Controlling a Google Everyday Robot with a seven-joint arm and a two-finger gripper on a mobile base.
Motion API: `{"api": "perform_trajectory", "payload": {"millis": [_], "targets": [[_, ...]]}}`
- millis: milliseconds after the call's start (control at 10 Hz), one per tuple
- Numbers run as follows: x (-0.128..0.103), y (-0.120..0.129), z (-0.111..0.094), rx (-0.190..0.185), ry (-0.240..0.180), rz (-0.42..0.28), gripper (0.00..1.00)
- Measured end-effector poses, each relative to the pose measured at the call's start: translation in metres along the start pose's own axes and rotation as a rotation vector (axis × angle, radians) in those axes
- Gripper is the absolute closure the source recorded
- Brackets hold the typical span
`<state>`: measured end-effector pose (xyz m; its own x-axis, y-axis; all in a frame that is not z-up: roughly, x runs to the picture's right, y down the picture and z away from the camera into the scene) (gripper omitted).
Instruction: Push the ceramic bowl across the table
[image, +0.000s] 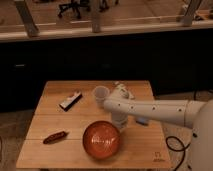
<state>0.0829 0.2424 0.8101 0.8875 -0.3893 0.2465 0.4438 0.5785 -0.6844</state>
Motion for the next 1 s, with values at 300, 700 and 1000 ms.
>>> {"api": "perform_trajectory", "payload": {"millis": [300,700,1000], "targets": [[-0.012,-0.003,-0.003,-0.011,0.008,-0.031,1.0],[-0.019,-0.008,-0.005,-0.018,0.016,-0.051,1.0],[-0.038,-0.022,-0.01,-0.021,0.021,-0.08,1.0]]}}
